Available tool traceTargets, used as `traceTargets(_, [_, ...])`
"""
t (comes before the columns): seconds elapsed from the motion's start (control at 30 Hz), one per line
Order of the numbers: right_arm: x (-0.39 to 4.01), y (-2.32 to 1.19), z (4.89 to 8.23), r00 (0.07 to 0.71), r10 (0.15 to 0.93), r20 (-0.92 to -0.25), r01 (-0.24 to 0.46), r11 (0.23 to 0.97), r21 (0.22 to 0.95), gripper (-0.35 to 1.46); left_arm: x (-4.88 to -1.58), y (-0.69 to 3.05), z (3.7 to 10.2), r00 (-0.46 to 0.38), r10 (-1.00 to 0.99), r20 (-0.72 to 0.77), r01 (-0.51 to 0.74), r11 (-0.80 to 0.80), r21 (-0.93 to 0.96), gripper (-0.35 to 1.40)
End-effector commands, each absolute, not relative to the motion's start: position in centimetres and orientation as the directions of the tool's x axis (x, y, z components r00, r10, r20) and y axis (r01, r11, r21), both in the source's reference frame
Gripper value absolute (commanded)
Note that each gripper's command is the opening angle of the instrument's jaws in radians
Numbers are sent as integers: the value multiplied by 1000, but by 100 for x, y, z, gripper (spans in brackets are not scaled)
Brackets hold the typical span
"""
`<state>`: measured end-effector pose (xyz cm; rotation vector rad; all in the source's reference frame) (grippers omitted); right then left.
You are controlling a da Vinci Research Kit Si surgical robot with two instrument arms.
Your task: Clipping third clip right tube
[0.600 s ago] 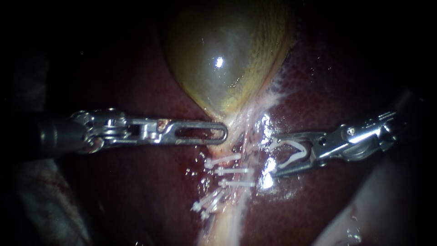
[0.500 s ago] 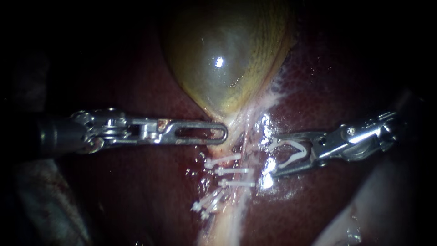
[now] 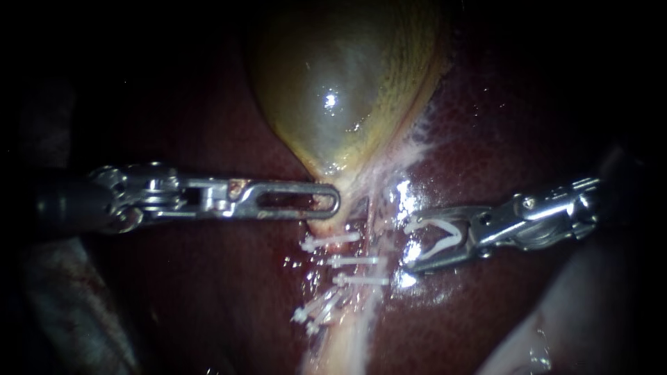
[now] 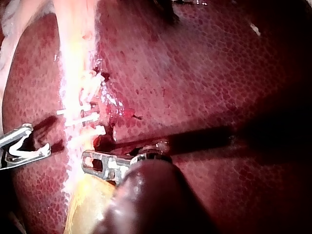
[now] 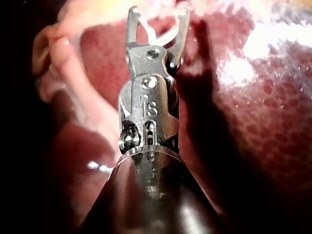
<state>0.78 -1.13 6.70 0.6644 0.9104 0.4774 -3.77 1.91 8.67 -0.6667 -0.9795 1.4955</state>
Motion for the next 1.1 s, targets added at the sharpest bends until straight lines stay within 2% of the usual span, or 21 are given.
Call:
traceTargets(0.03, [80,-113,671,531,646,-549,-110,694,711,56,-376,191,865,-171,978,122,-498,21,-867,-35])
traceTargets(0.17, [86,-112,674,517,696,-498,-148,645,749,56,-374,188,857,-178,976,126,-506,19,-862,-35])
traceTargets(0.33, [97,-109,680,510,715,-479,-165,628,761,56,-375,183,844,-182,975,129,-509,19,-860,-35])
traceTargets(0.63, [117,-104,693,506,718,-477,-174,627,760,56,-371,178,824,-187,973,135,-511,21,-859,-35])
traceTargets(1.1, [122,-102,708,503,721,-476,-178,625,760,56,-368,177,812,-189,972,138,-510,23,-860,-35])
